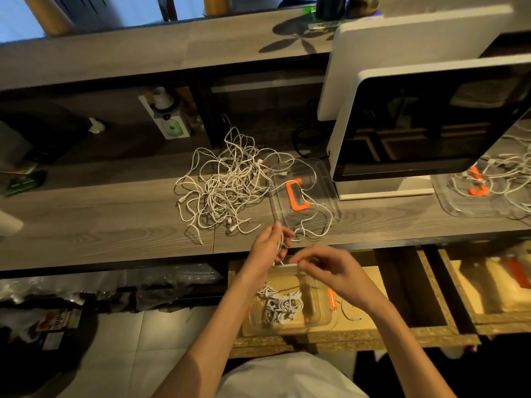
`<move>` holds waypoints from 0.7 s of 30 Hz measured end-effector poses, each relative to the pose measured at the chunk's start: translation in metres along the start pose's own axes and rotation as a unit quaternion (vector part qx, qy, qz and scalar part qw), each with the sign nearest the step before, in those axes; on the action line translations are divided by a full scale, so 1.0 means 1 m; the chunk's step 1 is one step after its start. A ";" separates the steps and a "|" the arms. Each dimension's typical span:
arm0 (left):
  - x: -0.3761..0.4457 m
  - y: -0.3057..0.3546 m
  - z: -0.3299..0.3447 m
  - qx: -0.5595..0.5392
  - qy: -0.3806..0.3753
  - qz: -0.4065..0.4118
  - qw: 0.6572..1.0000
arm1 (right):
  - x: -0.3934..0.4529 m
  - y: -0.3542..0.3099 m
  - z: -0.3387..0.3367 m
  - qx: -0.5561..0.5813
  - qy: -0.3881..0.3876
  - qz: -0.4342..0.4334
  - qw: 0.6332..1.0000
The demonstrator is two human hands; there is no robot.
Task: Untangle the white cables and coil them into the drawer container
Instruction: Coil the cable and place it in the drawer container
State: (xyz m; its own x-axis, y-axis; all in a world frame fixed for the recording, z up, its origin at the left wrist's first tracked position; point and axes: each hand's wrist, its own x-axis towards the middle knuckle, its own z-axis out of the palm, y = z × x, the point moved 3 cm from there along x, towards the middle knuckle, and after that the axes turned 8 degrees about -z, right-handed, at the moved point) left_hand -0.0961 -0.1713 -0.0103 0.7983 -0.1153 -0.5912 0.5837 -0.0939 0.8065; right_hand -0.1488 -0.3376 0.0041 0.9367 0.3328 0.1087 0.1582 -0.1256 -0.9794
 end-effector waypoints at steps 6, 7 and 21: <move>-0.018 -0.011 0.012 0.070 -0.168 -0.092 0.979 | 0.014 0.006 -0.010 -0.002 0.128 -0.003 0.992; -0.022 -0.011 0.013 0.076 -0.197 -0.082 0.974 | 0.015 0.007 -0.011 -0.006 0.133 0.001 0.991; -0.018 0.003 -0.031 -0.020 -0.014 0.070 0.997 | 0.005 0.009 -0.060 -0.177 0.059 0.037 0.982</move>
State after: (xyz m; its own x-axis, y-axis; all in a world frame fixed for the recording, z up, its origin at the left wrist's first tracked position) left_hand -0.1048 -0.1389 0.0029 0.8679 -0.1524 -0.4729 0.4734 -0.0350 0.8801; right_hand -0.1237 -0.3929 0.0059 0.9762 0.2021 0.0791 0.1674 -0.4696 -0.8669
